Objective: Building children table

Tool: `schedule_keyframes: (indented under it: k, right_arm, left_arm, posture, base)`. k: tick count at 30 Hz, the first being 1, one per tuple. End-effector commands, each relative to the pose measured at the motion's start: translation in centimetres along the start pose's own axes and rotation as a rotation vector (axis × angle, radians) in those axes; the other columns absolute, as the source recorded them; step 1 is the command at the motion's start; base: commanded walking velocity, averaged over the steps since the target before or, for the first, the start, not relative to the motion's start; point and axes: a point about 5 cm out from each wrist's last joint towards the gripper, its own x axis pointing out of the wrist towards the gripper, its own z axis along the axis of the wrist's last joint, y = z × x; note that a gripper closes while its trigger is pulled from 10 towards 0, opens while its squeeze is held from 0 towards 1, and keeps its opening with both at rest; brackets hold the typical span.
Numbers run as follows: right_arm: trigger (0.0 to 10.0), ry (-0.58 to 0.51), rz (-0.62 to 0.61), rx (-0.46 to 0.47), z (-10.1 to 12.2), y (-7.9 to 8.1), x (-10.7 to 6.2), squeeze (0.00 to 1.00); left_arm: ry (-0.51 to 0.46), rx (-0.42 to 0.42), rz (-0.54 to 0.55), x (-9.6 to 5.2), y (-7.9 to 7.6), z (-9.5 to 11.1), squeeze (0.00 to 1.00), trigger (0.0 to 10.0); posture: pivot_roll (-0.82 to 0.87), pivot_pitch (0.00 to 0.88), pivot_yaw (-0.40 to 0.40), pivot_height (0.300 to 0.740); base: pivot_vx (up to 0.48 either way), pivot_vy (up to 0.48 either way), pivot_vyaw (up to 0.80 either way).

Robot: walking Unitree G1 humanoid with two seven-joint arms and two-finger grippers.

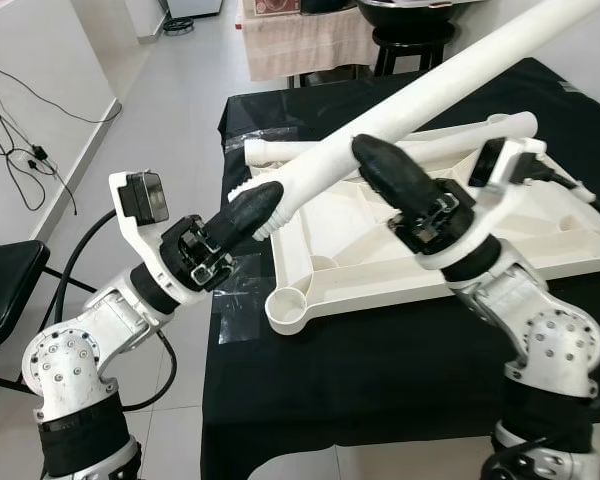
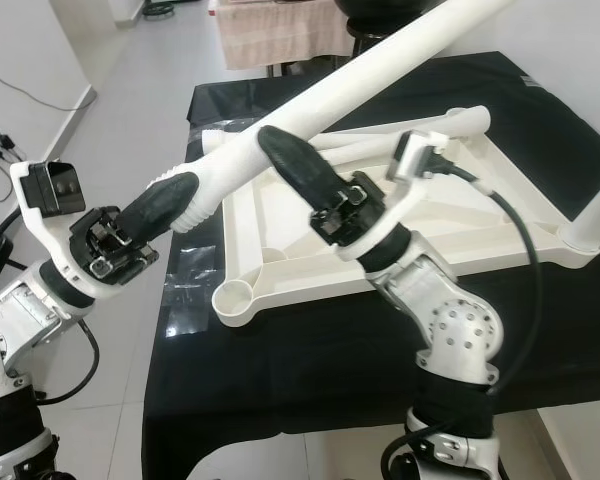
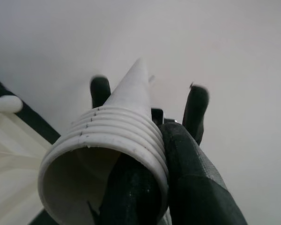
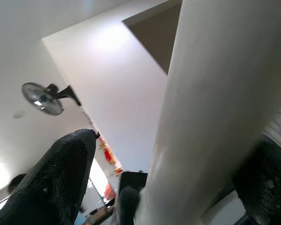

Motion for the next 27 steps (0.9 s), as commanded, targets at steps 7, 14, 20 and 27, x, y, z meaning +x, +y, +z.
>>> schedule_keyframes:
  k: [7,14,20,27]
  right_arm:
    - [10.0,0.005,0.084,0.032,-1.0,0.1,2.1,0.00]
    - [0.0,-0.036,0.142,0.030,-0.5,0.4,2.4,0.00]
    - [0.0,-0.006,0.169,0.007,-1.0,0.7,2.4,0.00]
    - [0.0,0.011,0.176,-0.007,-1.2,0.6,2.3,0.00]
  left_arm:
    - [0.029,-0.059,-0.069,0.7,-0.6,-1.8,0.00,0.0]
    - [0.032,-0.068,-0.055,0.3,-0.6,-1.9,0.00,0.0]
    - [0.033,-0.075,-0.052,0.4,-0.5,-2.2,0.00,0.0]
    - [0.019,-0.077,-0.051,0.6,-0.4,-2.5,0.00,0.0]
  posture:
    - [-0.09,0.076,0.048,0.740]
    - [-0.09,0.068,0.049,0.740]
    - [-0.09,0.064,0.050,0.740]
    - [-0.09,0.059,0.046,0.740]
  base:
    - [0.000,0.000,0.00]
    - [0.000,0.000,0.00]
    - [0.000,0.000,0.00]
    - [0.000,0.000,0.00]
